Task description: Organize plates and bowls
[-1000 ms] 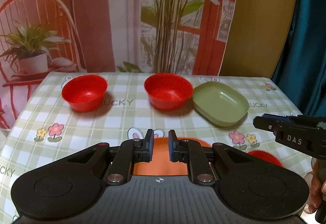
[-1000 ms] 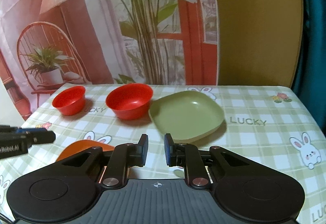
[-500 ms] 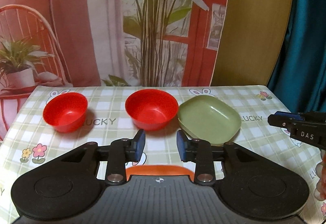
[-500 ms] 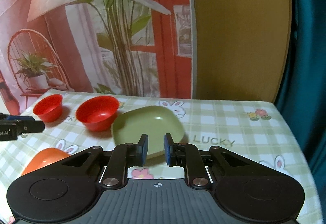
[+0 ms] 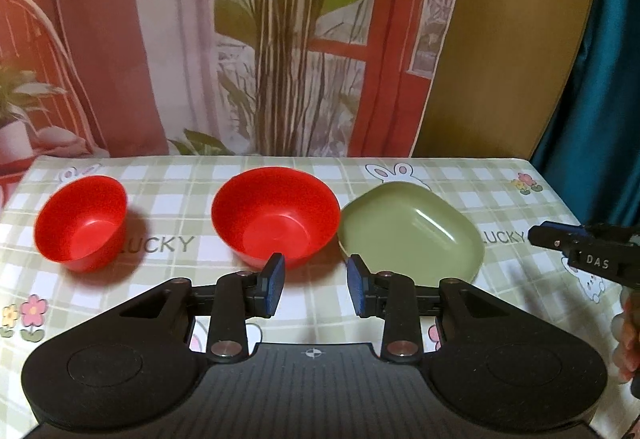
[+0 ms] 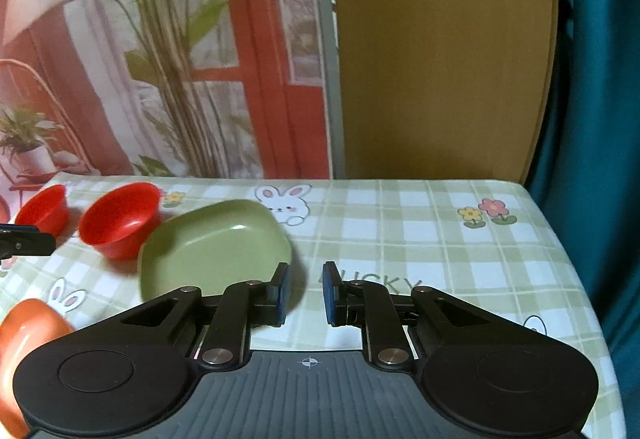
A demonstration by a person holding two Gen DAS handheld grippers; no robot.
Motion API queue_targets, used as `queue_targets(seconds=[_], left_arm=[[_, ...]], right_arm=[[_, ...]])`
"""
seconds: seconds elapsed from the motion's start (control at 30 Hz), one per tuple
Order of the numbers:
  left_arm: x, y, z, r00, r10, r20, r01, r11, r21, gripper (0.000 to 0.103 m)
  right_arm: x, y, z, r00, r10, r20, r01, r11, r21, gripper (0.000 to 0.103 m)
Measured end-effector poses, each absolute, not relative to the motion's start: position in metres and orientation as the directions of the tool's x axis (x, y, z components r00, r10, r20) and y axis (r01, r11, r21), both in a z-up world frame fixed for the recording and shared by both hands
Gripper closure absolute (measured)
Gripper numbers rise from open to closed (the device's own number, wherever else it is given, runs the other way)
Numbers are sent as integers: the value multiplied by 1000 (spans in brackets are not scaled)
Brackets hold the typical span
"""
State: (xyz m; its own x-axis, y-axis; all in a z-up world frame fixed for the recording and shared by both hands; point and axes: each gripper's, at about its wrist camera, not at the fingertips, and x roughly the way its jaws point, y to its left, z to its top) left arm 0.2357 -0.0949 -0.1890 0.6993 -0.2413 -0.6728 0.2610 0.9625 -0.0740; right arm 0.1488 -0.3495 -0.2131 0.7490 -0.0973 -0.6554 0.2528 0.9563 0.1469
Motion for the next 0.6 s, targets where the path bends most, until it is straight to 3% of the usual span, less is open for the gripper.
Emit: queue_targets(seconds=[0.43, 0.6], left_arm=[[264, -120, -212, 611, -323, -722, 334, 933, -135, 64], [273, -132, -221, 595, -297, -747, 328, 938, -111, 64]], right_arm=[[192, -360, -245, 735, -38, -677, 225, 956, 190, 83], [203, -360, -252, 730, -21, -683, 223, 952, 210, 82]])
